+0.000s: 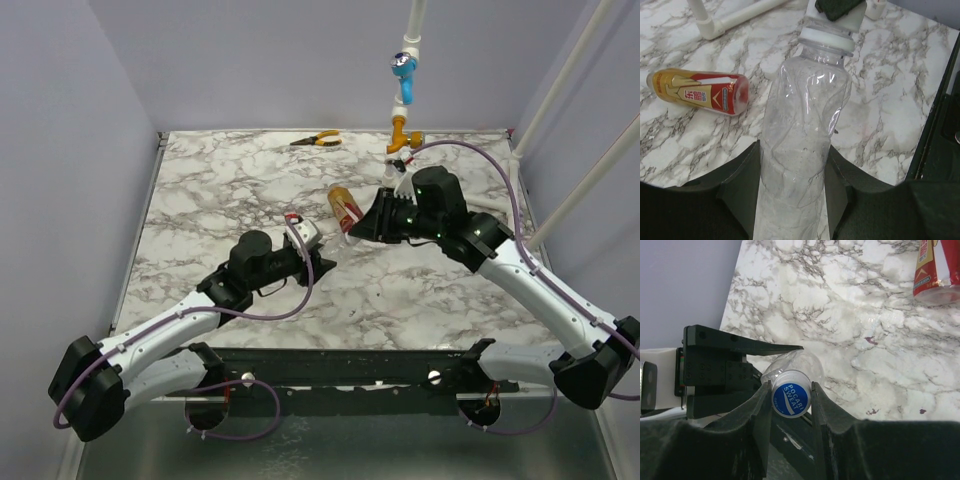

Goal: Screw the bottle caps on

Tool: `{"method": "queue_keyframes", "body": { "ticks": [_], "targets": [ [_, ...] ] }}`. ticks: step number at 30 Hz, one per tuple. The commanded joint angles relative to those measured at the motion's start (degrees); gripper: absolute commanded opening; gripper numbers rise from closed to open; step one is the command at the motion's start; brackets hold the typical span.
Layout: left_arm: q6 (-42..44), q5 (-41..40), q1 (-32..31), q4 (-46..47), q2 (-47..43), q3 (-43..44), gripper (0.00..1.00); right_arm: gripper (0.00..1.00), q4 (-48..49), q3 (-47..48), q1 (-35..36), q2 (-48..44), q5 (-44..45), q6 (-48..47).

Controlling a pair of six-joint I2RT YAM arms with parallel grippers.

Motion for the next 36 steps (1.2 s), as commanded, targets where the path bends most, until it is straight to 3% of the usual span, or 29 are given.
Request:
{"method": "queue_keyframes", "body": {
  "ticks": [1, 6, 11, 14, 24, 36],
  "targets": [
    [-0.5, -2.8, -0.7, 15.8, 0.4, 2.0, 0.29, 0.2, -3.4, -0.3, 1.4, 3.2, -1.1, 4.5],
    [7.0, -5.3, -2.9, 17.0, 0.6, 2.0, 0.25, 0.2, -6.0, 1.8, 1.4, 4.7, -5.0, 4.6],
    [8.4, -10.1, -4.3, 17.3, 1.3, 2.8, 0.17, 0.2, -11.5, 5.0, 1.4, 5.3, -0.3, 5.6],
    [10.5, -16.0, -7.4, 19.8, 2.9, 2.6, 0.08, 0.2, -11.6, 4.8, 1.4, 6.3, 1.8, 9.8],
    [18.0, -31.7, -12.7, 29.2, 9.6, 3.6, 0.04, 0.18, -14.3, 8.1, 1.6, 11.5, 6.7, 21.0],
    [15.7, -32.2, -13.0, 30.4, 11.0, 2.3, 0.04, 0.19, -18.6, 16.3, 1.6, 16.7, 11.0, 26.9]
  ]
}}
